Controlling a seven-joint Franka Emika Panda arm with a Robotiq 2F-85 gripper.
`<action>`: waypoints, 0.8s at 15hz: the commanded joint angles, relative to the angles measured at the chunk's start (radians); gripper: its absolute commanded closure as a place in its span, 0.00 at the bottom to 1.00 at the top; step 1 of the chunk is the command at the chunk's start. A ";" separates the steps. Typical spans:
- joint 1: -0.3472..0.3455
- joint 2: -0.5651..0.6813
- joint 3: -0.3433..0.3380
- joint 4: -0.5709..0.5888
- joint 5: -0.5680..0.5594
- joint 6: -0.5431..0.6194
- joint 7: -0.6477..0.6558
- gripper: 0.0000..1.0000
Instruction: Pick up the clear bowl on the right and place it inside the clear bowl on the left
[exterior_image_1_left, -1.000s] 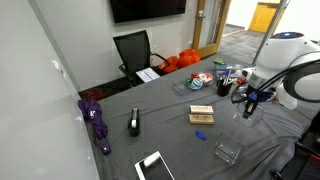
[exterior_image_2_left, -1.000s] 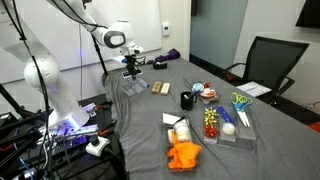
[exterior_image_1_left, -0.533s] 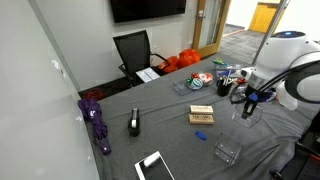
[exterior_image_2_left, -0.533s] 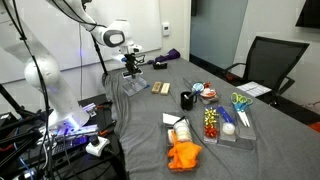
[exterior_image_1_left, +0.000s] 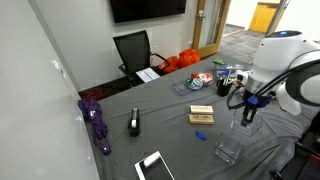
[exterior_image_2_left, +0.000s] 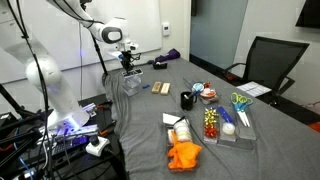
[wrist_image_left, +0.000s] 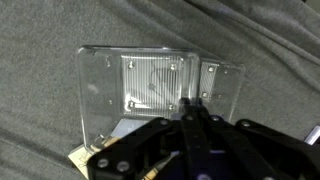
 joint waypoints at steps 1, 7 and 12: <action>0.014 -0.008 0.019 0.026 0.043 -0.059 -0.014 0.99; 0.023 0.046 0.063 0.066 0.023 -0.092 0.087 0.99; 0.027 0.103 0.098 0.103 0.011 -0.083 0.180 0.99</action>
